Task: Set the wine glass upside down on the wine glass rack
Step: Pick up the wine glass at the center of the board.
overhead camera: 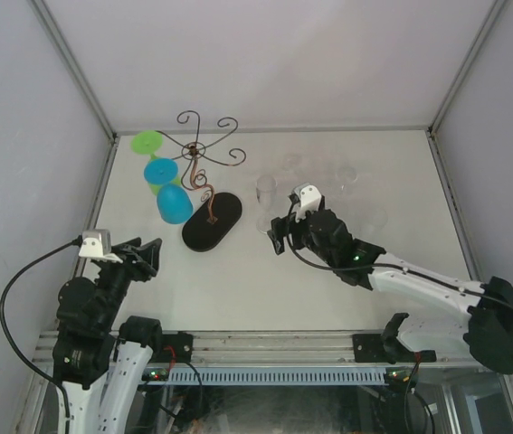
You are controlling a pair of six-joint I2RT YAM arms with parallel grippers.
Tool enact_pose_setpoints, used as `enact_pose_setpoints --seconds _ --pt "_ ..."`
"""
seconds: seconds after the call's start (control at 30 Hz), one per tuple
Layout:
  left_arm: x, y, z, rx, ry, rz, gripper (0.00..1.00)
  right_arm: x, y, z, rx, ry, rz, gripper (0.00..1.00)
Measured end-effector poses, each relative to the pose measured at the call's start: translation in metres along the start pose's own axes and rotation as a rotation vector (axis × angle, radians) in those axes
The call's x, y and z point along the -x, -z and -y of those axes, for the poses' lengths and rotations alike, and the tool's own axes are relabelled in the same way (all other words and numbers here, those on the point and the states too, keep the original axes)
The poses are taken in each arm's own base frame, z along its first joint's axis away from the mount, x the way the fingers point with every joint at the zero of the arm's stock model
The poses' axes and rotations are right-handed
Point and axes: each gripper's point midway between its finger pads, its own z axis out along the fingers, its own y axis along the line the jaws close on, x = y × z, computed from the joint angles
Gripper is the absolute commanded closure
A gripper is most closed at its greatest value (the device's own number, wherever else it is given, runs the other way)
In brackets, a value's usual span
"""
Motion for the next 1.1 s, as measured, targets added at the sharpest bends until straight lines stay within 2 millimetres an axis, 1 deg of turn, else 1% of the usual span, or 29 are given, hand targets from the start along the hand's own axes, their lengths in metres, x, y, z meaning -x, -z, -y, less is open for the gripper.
enact_pose_setpoints --seconds 0.07,0.2,0.33,0.4,0.63,0.77,0.97,1.1 --pt "-0.001 -0.001 -0.001 0.002 0.004 -0.001 0.37 0.002 -0.015 0.000 -0.008 0.004 0.025 0.01" --pt "-0.002 -0.003 -0.001 0.005 0.005 0.002 0.36 0.005 -0.040 0.002 -0.012 0.005 0.067 0.02" --pt "-0.001 -0.003 -0.001 0.003 0.004 0.008 0.36 0.011 -0.057 0.008 -0.006 -0.008 0.113 0.03" --pt "0.000 -0.003 -0.001 0.002 0.004 0.010 0.36 0.016 -0.067 0.008 0.011 -0.005 0.149 0.03" --pt "0.001 -0.003 -0.001 0.001 0.004 0.014 0.36 0.025 -0.086 0.006 0.040 0.026 0.228 0.03" --pt "0.001 -0.003 -0.001 0.001 0.003 0.014 0.36 0.026 -0.094 0.007 0.047 0.036 0.258 0.04" --pt "0.001 -0.003 0.000 0.000 0.003 0.015 0.36 0.022 -0.106 0.017 0.037 0.033 0.264 0.08" --pt "0.001 -0.003 0.000 -0.003 0.003 0.014 0.37 0.015 -0.115 0.017 0.043 0.035 0.246 0.10"
